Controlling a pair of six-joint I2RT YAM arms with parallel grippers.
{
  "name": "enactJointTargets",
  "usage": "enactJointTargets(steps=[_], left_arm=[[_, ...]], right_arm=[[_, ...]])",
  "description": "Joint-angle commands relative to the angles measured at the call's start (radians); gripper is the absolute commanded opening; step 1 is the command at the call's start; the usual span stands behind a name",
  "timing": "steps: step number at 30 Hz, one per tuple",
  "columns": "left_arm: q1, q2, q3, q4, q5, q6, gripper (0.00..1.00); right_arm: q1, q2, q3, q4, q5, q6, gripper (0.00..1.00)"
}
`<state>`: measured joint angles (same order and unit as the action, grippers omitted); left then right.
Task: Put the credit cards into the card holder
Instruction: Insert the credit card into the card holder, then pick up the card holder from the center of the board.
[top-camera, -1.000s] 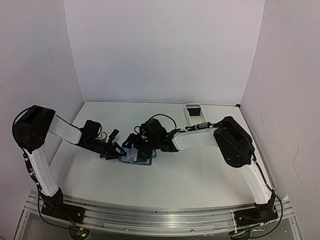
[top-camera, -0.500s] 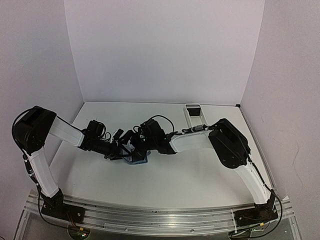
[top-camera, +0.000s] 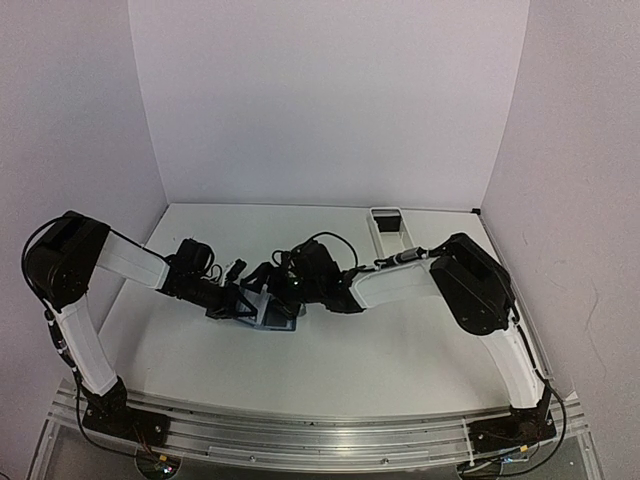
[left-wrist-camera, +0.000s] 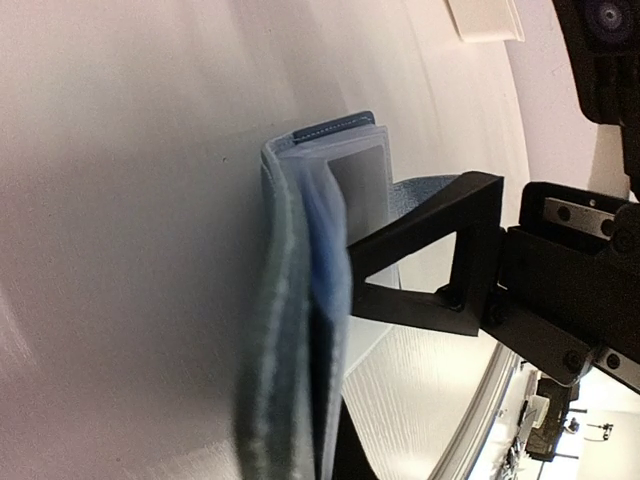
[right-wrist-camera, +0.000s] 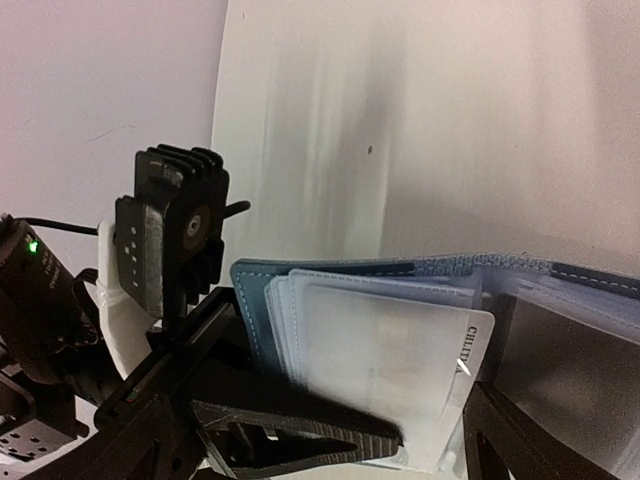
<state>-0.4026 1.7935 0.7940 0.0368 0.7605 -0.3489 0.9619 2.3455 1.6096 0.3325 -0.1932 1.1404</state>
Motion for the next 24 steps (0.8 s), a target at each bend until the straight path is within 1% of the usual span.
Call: enactJointTargets(steps=[1, 3, 5, 8, 9, 11, 13, 14, 17, 20, 22, 24], left_arm=[[-0.002, -0.058, 0.071, -0.141, -0.087, 0.033, 0.00], [-0.002, -0.066, 0.112, -0.228, -0.148, 0.040, 0.00], [-0.002, -0.070, 0.138, -0.286, -0.182, 0.054, 0.00], [-0.004, -0.070, 0.182, -0.372, -0.269, 0.080, 0.00], [-0.005, -0.069, 0.191, -0.389, -0.285, 0.085, 0.00], [-0.008, -0.066, 0.213, -0.430, -0.328, 0.099, 0.00], [-0.010, -0.061, 0.238, -0.464, -0.360, 0.106, 0.00], [-0.012, -0.057, 0.251, -0.483, -0.373, 0.107, 0.00], [-0.018, -0.033, 0.286, -0.527, -0.400, 0.109, 0.00], [-0.022, -0.014, 0.301, -0.553, -0.418, 0.112, 0.00], [-0.024, -0.001, 0.317, -0.568, -0.425, 0.114, 0.00], [-0.025, 0.009, 0.335, -0.581, -0.430, 0.116, 0.01]], right_arm=[[0.012, -0.130, 0.001, -0.071, 0.076, -0.130, 0.96], [0.010, -0.175, 0.008, -0.148, 0.129, -0.207, 0.96], [0.008, -0.207, 0.016, -0.219, 0.181, -0.247, 0.96], [-0.010, -0.237, 0.001, -0.381, 0.265, -0.251, 0.92], [-0.015, -0.233, 0.001, -0.413, 0.272, -0.247, 0.91], [-0.030, -0.194, 0.029, -0.527, 0.275, -0.256, 0.89], [-0.033, -0.137, 0.100, -0.615, 0.291, -0.305, 0.88], [-0.033, -0.092, 0.165, -0.644, 0.287, -0.344, 0.88], [-0.033, -0.030, 0.269, -0.648, 0.243, -0.391, 0.89], [-0.033, 0.019, 0.312, -0.647, 0.240, -0.402, 0.89], [-0.032, 0.054, 0.337, -0.646, 0.229, -0.402, 0.86], [-0.034, 0.081, 0.363, -0.642, 0.204, -0.395, 0.81]])
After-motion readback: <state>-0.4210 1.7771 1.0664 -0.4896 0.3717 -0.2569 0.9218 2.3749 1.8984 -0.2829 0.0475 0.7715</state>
